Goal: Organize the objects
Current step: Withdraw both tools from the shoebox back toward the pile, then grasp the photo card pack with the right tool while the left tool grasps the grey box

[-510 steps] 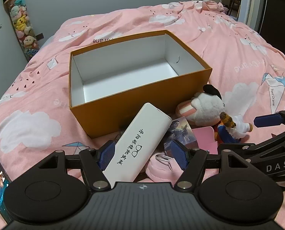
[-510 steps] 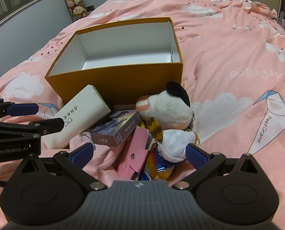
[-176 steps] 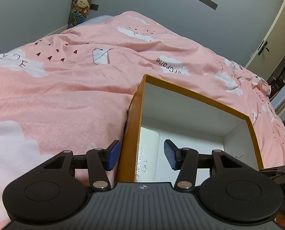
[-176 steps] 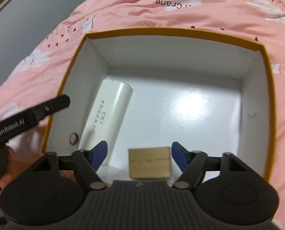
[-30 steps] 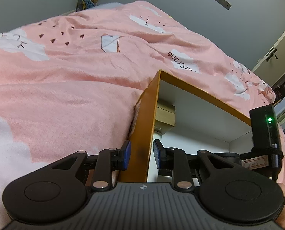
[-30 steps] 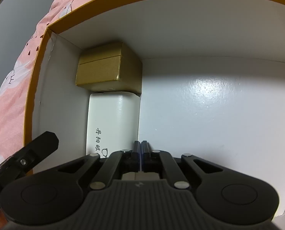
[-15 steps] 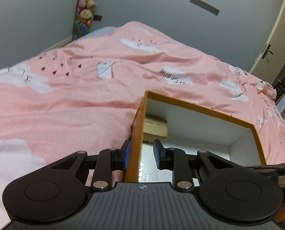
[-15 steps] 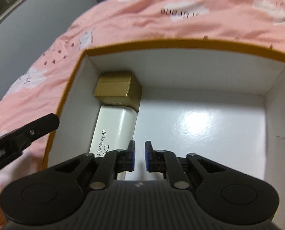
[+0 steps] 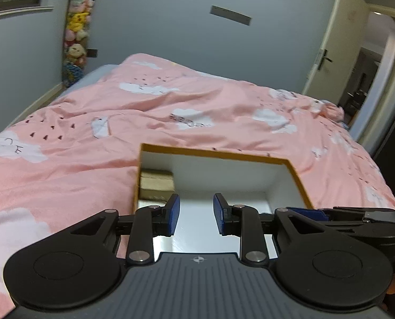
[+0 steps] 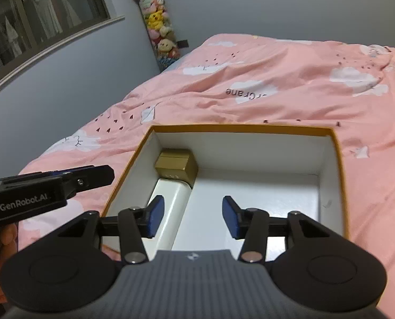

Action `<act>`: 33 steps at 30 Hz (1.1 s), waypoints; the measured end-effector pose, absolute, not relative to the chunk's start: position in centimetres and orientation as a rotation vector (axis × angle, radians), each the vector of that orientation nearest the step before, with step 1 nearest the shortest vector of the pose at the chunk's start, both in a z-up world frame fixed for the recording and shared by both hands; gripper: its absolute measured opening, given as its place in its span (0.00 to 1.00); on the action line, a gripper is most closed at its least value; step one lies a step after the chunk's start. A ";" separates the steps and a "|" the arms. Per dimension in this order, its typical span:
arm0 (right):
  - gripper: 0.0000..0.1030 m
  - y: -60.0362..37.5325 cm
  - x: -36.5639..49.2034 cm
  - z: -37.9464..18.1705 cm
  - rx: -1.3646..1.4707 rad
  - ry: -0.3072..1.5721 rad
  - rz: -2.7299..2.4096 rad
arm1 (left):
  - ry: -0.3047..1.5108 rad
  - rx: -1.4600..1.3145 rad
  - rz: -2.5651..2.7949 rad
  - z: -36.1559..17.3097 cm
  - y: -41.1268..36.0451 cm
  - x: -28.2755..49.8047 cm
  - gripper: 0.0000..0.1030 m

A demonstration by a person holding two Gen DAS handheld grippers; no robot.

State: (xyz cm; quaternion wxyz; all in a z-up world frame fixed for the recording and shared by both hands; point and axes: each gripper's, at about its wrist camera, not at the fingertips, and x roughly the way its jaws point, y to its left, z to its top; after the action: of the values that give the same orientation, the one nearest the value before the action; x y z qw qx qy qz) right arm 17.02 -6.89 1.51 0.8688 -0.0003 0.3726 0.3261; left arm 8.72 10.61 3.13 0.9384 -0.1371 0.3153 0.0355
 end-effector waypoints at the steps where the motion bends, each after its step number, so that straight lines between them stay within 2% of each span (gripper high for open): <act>1: 0.50 -7.4 16.6 1.6 0.008 0.771 0.681 | 0.651 -0.279 0.051 3.1 10.3 8.3 0.35; 13: 0.50 -11.1 11.7 0.9 0.025 0.791 0.627 | 0.804 -0.262 -0.027 -0.2 8.2 5.1 0.38; 33: 0.51 -13.8 9.0 -4.3 0.031 1.045 0.465 | 1.070 -0.307 -0.148 -4.7 7.9 2.6 0.38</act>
State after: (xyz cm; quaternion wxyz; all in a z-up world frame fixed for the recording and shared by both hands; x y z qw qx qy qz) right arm 9.00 -13.83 -4.31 0.8408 0.0148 0.4944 0.2199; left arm 2.64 7.91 -4.72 0.8464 -0.1457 0.5073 -0.0704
